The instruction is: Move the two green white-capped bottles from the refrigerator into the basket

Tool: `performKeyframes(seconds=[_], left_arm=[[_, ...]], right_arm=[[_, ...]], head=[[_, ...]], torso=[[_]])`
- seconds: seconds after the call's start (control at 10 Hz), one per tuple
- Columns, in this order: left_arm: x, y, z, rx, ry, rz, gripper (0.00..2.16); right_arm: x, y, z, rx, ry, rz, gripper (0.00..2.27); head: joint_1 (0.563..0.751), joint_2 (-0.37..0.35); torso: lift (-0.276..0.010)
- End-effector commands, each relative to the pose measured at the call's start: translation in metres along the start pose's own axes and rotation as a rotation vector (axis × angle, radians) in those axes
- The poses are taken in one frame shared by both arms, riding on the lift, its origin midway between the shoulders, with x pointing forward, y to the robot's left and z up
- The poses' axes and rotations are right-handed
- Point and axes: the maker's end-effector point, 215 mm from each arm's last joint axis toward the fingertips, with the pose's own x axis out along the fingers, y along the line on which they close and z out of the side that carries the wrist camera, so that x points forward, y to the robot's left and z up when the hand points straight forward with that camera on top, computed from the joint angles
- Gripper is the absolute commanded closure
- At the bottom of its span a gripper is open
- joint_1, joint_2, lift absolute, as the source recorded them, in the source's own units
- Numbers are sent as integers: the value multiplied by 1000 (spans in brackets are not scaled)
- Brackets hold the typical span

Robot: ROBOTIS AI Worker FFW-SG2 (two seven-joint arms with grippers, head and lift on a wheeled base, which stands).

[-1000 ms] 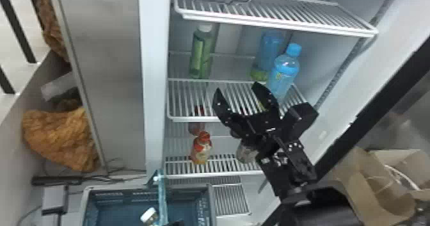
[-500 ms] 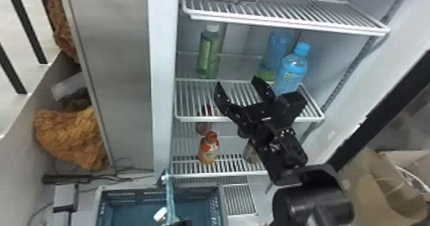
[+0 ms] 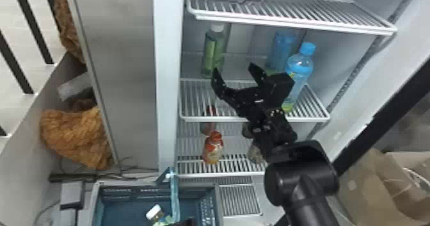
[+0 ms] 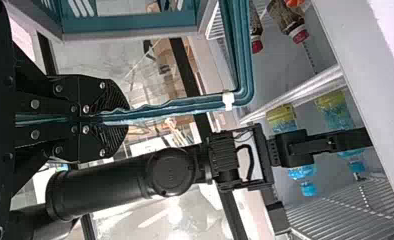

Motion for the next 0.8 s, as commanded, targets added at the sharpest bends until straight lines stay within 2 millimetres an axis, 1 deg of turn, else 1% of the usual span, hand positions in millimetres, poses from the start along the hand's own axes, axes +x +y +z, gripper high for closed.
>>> performKeyframes(seconds=[0.0, 0.1, 0.3, 0.4, 0.7], left_arm=[[1, -1, 1, 2, -1, -3, 1197], [1, 0, 0, 0, 1, -3, 1197], [2, -1, 2, 4, 2, -3, 1197], [3, -1, 2, 4, 3, -4, 1197], [6, 1, 2, 0, 9, -6, 1197]], right_arm=[[15, 2, 0, -8, 4, 6, 76], [20, 4, 1, -10, 5, 3, 76], [33, 3, -7, -8, 26, 3, 76], [39, 3, -7, -12, 27, 2, 76], [58, 4, -17, -26, 57, 12, 76]], head=[[695, -192], [695, -185], [695, -176], [695, -173], [695, -168]], torso=[[-4], [-4], [-4], [-4], [-4]])
